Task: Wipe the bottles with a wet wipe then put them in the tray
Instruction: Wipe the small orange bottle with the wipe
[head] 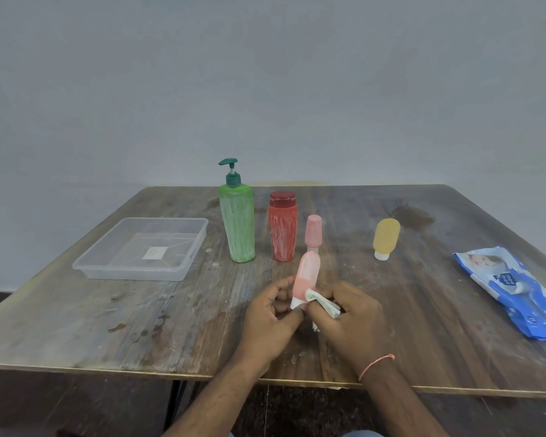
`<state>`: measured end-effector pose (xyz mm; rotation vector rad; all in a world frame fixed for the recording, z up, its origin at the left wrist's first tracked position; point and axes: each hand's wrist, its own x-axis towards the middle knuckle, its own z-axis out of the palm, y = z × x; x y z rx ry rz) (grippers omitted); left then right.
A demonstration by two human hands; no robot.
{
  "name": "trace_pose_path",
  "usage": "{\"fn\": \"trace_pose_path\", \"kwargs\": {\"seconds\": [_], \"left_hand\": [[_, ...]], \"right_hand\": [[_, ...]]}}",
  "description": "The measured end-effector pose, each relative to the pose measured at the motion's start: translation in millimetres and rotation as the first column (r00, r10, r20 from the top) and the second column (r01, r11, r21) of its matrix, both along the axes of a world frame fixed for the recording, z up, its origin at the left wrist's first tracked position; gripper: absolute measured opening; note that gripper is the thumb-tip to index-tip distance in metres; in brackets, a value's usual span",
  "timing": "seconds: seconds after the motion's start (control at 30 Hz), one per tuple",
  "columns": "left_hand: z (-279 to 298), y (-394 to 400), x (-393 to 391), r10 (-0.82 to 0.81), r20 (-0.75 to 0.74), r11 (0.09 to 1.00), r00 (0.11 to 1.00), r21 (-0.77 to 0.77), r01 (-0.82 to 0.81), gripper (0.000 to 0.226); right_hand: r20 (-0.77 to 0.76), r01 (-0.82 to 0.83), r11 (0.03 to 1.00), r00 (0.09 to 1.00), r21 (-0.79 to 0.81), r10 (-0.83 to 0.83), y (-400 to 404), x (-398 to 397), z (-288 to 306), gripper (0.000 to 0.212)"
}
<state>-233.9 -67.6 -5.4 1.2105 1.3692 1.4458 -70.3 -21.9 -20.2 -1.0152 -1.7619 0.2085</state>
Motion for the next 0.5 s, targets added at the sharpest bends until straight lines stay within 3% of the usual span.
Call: {"fn": "trace_pose_path", "kwargs": {"seconds": [0.1, 0.23, 0.33, 0.4, 0.5], "left_hand": [[1.6, -0.9, -0.6, -0.053, -0.046, 0.999, 0.998, -0.012, 0.052, 0.046], [4.9, -3.0, -1.5, -0.066, -0.038, 0.998, 0.997, -0.017, 0.066, 0.047], [5.0, -2.3, -2.0, -0.079, -0.053, 0.997, 0.995, -0.029, 0.077, 0.045], [5.4, -2.6, -1.4, -0.088, -0.058, 0.996, 0.994, -0.033, 0.086, 0.045], [5.4, -3.4, -2.0, -0.069, -0.023, 0.997, 0.997, -0.027, 0.068, 0.044]], "right_hand": [[-0.056, 0.038, 0.999, 0.998, -0.022, -0.04, 1.9, 1.7, 1.5, 0.007], [0.006, -0.099, 0.995, 0.995, 0.001, 0.099, -2.9, 2.2, 3.4, 0.013], [-0.013, 0.03, 0.999, 0.999, -0.038, -0.031, -1.5, 1.0, 3.4, 0.007], [-0.038, 0.062, 0.997, 0.997, -0.041, -0.064, 1.7, 1.9, 2.7, 0.014], [-0.031, -0.067, 0.997, 0.997, -0.042, 0.066, -1.3, 3.2, 4.4, 0.014]]}}
